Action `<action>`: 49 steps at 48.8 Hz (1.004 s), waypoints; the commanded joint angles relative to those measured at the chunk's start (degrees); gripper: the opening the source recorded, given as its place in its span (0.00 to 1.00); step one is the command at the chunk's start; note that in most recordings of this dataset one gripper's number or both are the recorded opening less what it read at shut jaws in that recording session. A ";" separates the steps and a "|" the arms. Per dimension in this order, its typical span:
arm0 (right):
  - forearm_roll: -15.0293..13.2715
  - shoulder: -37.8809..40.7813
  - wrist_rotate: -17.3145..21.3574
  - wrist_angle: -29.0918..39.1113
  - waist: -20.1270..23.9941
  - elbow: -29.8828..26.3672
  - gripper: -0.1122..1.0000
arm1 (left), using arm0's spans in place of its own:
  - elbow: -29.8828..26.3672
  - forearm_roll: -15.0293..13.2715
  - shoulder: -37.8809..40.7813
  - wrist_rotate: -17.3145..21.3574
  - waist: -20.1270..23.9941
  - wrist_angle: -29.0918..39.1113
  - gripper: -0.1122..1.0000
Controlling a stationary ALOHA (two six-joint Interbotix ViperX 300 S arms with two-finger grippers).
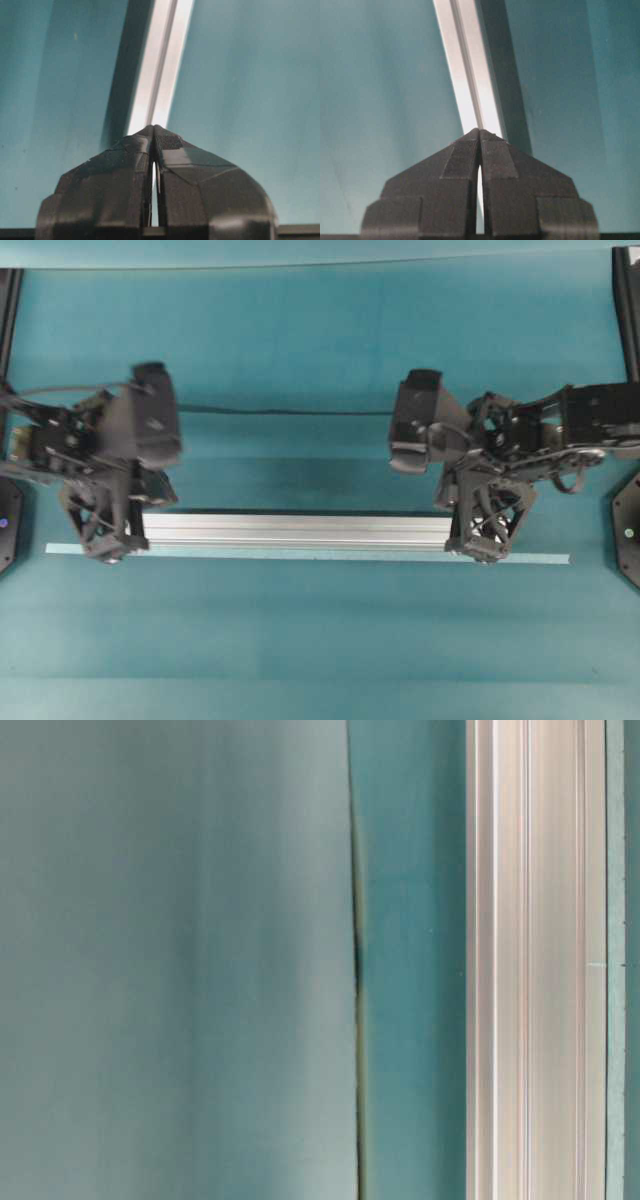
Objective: Lift the metal rail with both hands.
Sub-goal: 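Move both grippers down onto the two ends of the silver aluminum rail, then close both grippers on the rail near its ends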
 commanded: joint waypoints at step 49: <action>-0.88 4.83 -6.06 -4.92 0.44 2.29 0.96 | -1.23 0.44 4.13 7.65 -1.67 -4.57 0.97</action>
